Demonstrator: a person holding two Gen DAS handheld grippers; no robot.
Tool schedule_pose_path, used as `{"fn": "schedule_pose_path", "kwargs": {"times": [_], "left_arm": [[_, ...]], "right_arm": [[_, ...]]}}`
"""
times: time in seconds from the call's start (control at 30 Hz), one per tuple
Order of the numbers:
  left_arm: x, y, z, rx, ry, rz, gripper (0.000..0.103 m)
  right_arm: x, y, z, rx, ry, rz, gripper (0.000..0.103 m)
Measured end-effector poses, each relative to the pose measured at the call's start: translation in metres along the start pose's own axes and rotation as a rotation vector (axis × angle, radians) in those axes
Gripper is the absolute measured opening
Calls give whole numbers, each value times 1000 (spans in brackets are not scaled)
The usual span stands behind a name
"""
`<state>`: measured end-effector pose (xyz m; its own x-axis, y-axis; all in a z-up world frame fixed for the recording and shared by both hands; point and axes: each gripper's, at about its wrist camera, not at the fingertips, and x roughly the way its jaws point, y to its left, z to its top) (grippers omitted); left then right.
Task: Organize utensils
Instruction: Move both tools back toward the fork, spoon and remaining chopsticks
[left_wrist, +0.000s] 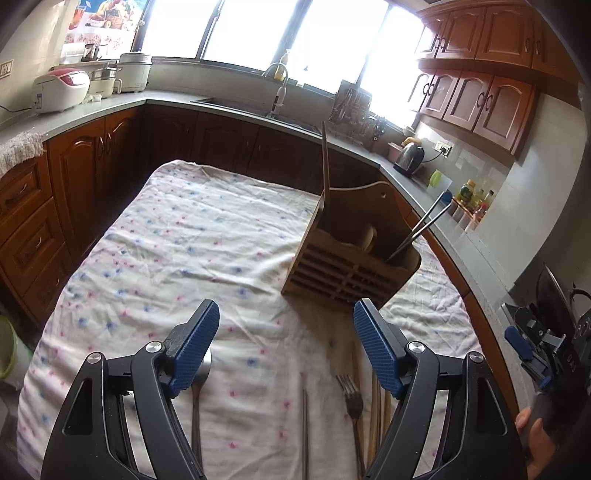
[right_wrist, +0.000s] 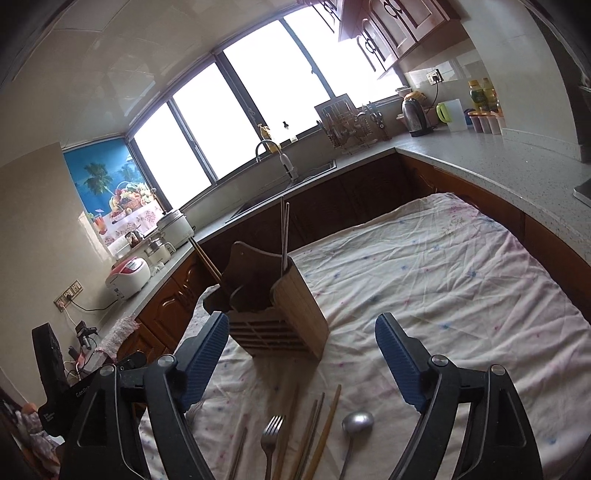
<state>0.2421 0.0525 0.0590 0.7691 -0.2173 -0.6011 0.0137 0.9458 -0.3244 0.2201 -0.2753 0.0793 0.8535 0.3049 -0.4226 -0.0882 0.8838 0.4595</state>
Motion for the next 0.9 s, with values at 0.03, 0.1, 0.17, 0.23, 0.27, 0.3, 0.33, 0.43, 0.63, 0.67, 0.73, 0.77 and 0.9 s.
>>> {"fn": "schedule_pose_path", "kwargs": {"times": [0.03, 0.1, 0.17, 0.23, 0.27, 0.3, 0.33, 0.43, 0.63, 0.67, 0.73, 0.77, 0.9], "left_arm": [[-2, 2, -6, -4, 9, 2, 77], [-5, 4, -17, -8, 24, 2, 77], [-7, 5, -27, -7, 42, 10, 77], [-9, 5, -37, -4, 57, 12, 77], [-10, 6, -42, -2, 62, 14, 77], [-11, 6, -48, 0, 68, 16, 77], [-12, 5, -53, 4, 75, 18, 77], [-12, 4, -68, 18, 98, 24, 77], [-5, 3, -89, 27, 151, 25, 77], [-5, 2, -90, 28, 155, 24, 77], [-4, 1, -92, 34, 161, 22, 77], [-4, 0, -92, 38, 163, 22, 77], [-2, -3, -90, 49, 173, 17, 77]], "right_arm": [[-4, -2, -5, 1, 9, -5, 83], [-11, -5, -15, 5, 26, -16, 83], [-18, -8, -25, 8, 37, -24, 83], [-23, -11, -35, 11, 50, -32, 83], [-26, -13, -40, 11, 56, -36, 83], [-28, -14, -46, 10, 63, -41, 83], [-30, -15, -51, 10, 70, -46, 83], [-34, -18, -68, 2, 90, -56, 83], [-31, -18, -91, -15, 140, -63, 83], [-30, -17, -92, -17, 145, -61, 83], [-28, -16, -94, -24, 151, -59, 83], [-27, -14, -94, -28, 154, -58, 83], [-19, -9, -94, -46, 171, -54, 83]]}}
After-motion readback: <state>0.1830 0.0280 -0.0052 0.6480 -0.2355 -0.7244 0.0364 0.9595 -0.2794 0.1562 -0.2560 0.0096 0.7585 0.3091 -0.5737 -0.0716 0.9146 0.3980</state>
